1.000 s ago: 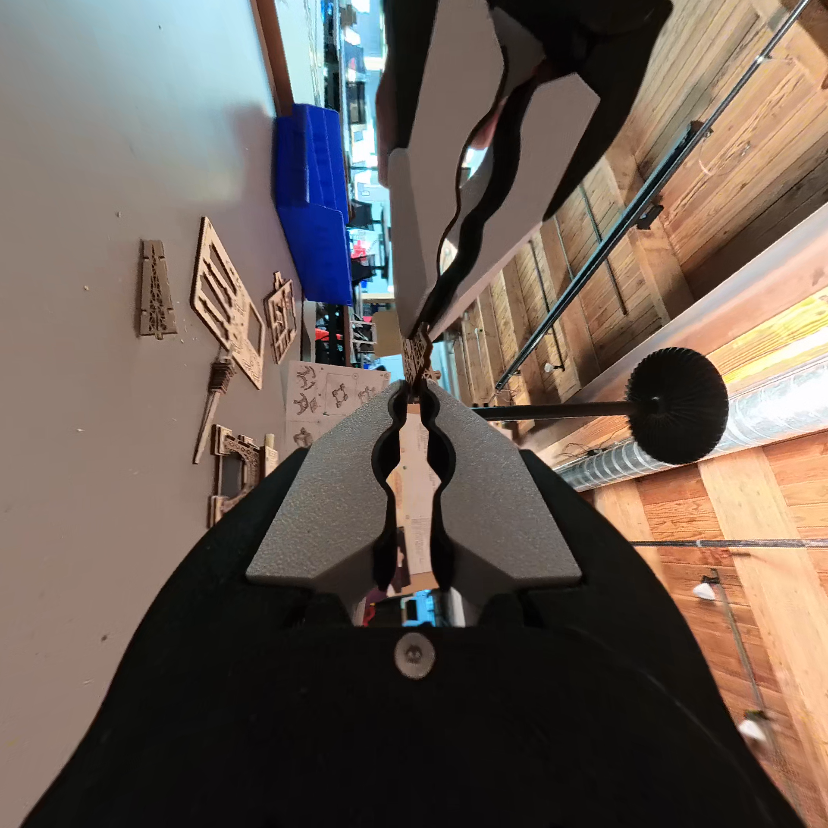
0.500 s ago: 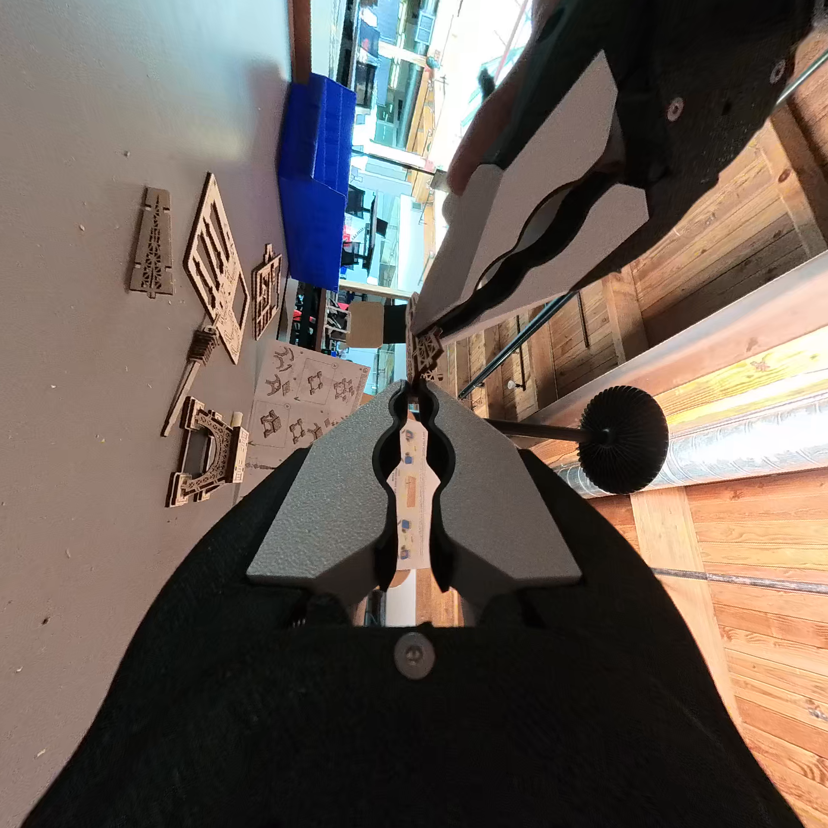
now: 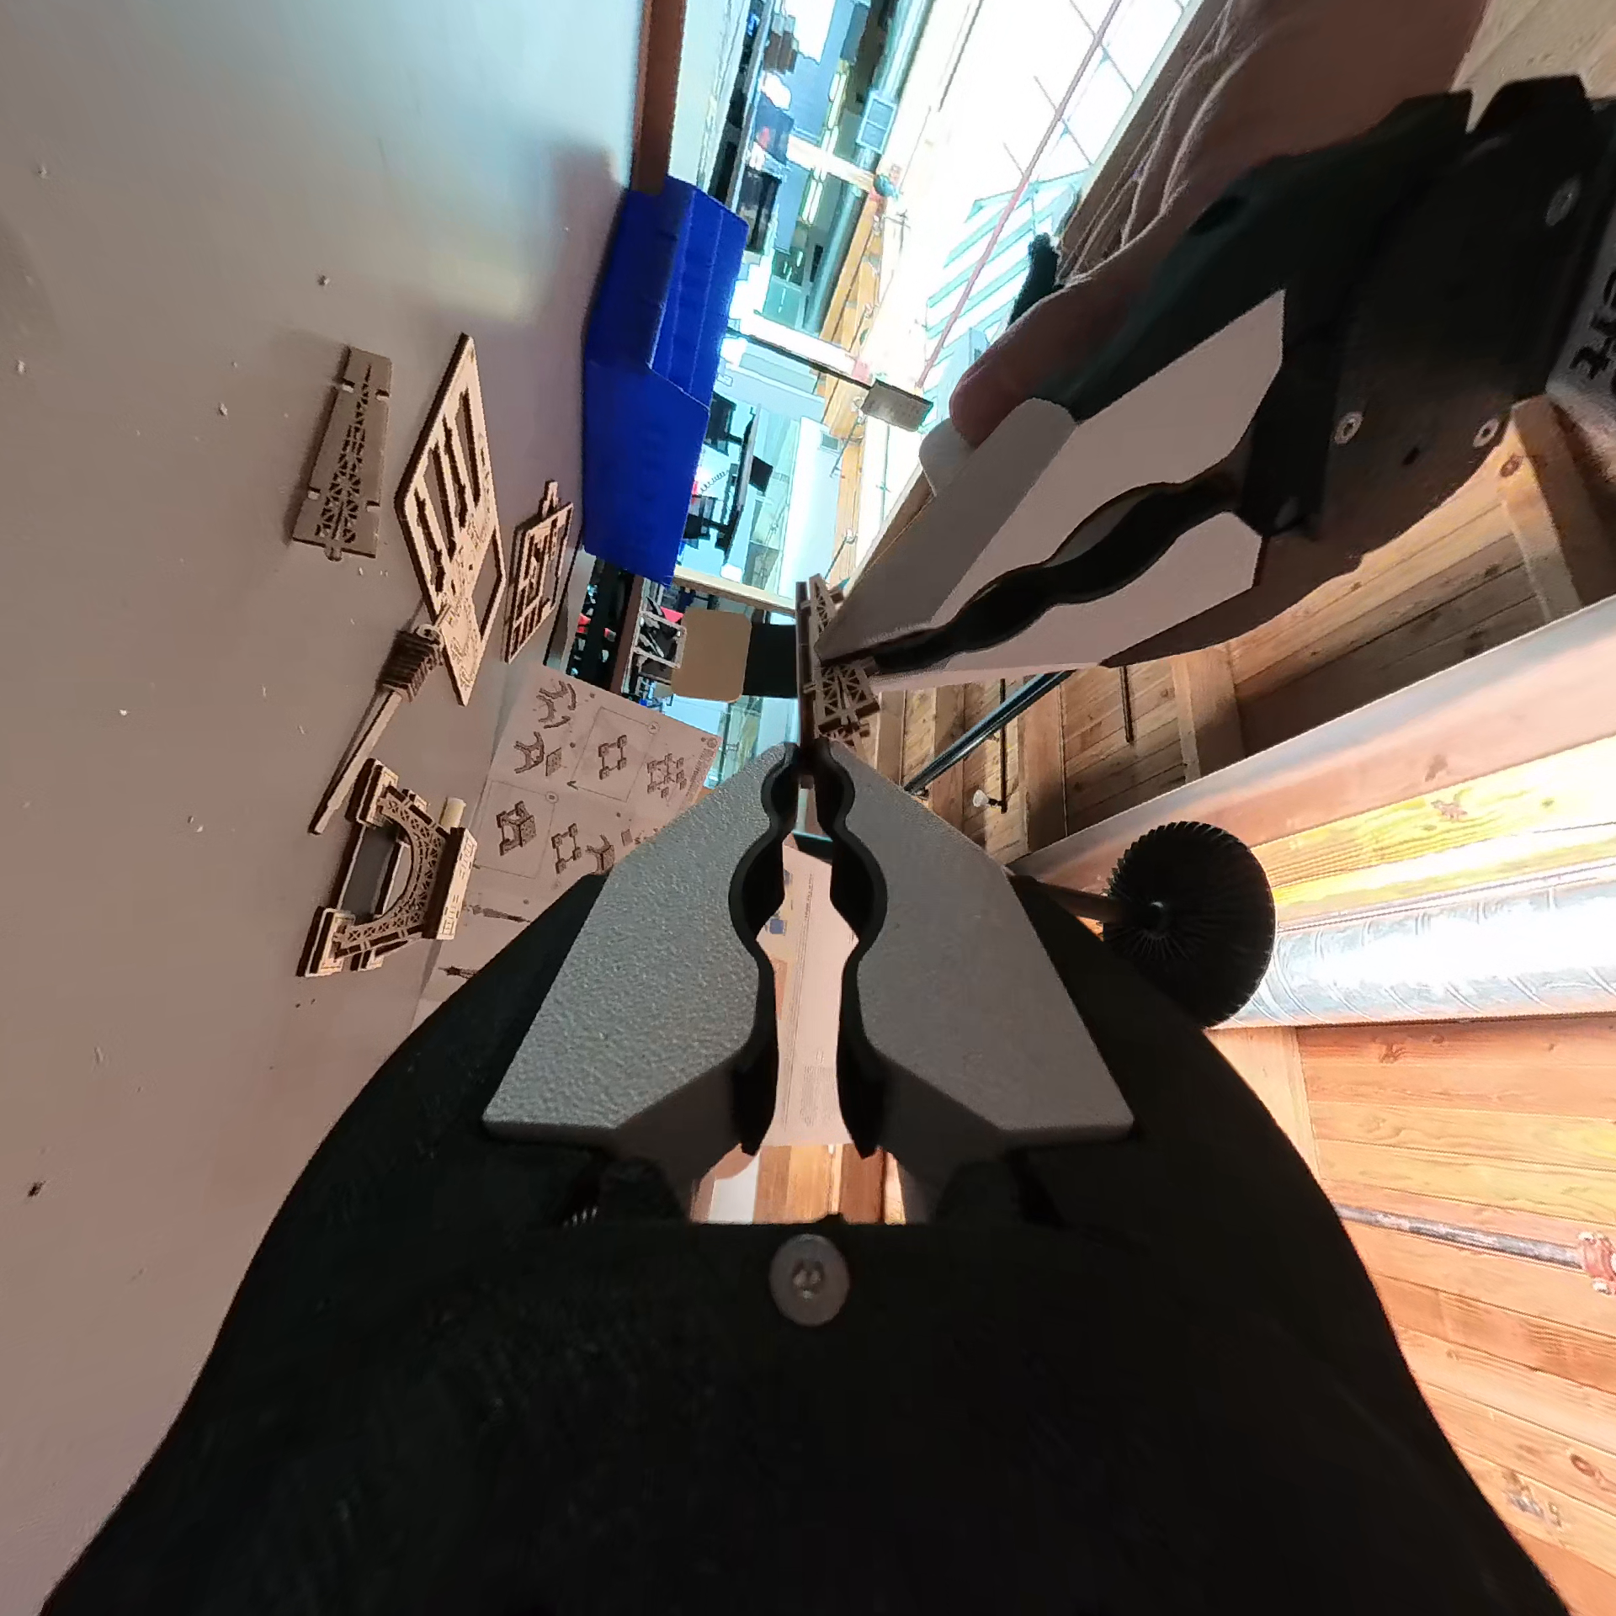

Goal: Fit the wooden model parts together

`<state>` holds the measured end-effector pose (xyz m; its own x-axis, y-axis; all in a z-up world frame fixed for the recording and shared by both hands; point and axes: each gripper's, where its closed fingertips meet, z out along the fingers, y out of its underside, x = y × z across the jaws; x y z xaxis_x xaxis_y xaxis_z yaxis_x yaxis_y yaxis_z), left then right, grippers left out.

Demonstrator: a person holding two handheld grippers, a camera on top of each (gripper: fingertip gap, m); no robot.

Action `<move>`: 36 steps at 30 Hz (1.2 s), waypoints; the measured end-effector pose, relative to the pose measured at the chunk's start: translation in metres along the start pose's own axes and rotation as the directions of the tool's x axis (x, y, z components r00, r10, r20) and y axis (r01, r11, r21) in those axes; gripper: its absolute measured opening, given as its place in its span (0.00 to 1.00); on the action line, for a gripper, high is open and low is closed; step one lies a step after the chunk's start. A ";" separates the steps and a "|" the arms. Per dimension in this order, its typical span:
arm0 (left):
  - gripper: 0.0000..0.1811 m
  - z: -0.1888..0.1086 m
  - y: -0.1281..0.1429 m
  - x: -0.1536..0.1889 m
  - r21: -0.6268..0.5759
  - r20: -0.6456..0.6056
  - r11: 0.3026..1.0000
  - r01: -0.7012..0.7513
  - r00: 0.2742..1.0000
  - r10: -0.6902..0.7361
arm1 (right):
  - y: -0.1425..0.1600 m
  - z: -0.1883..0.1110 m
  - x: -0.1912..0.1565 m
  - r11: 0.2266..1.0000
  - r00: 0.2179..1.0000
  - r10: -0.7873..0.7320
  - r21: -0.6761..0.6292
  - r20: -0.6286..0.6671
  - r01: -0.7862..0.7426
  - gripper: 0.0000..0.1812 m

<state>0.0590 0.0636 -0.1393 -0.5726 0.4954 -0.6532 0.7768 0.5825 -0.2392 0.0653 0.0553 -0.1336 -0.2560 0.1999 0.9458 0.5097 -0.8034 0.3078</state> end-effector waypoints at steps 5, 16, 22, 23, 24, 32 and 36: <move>0.00 0.000 0.001 0.002 -0.006 -0.076 0.998 0.057 0.995 -0.057 | -0.001 0.001 -0.001 0.999 0.999 0.043 0.013 0.018 -0.043 0.00; 0.17 -0.031 -0.016 -0.043 0.308 0.169 0.914 0.264 0.930 -0.325 | 0.012 -0.007 0.022 0.624 0.633 0.770 0.121 0.074 -0.772 0.00; 0.18 -0.045 -0.013 -0.052 0.368 0.350 0.897 0.244 0.858 -0.376 | 0.019 -0.005 0.030 0.039 0.068 0.965 0.117 0.255 -0.992 0.00; 0.18 -0.043 -0.011 -0.050 0.354 0.364 0.902 0.246 0.852 -0.375 | 0.018 -0.006 0.034 -0.044 -0.007 0.958 0.120 0.287 -0.992 0.00; 0.19 -0.041 -0.010 -0.049 0.345 0.373 0.906 0.247 0.849 -0.374 | 0.019 -0.007 0.037 -0.105 -0.063 0.951 0.126 0.302 -0.986 0.00; 0.19 -0.043 -0.014 -0.042 0.350 0.350 0.902 0.253 0.858 -0.376 | 0.000 -0.010 0.044 -0.310 -0.249 0.852 0.061 0.461 -0.949 0.01; 0.16 -0.045 -0.018 -0.035 0.364 0.273 0.886 0.286 0.877 -0.395 | -0.005 -0.013 0.048 -0.371 -0.300 0.801 0.036 0.518 -0.928 0.00</move>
<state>0.0532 0.0644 -0.0796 -0.7377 0.0279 -0.6746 0.6200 0.4235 -0.6605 0.0401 0.0620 -0.0910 0.9106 -0.4130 0.0164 0.0779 0.1327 -0.9881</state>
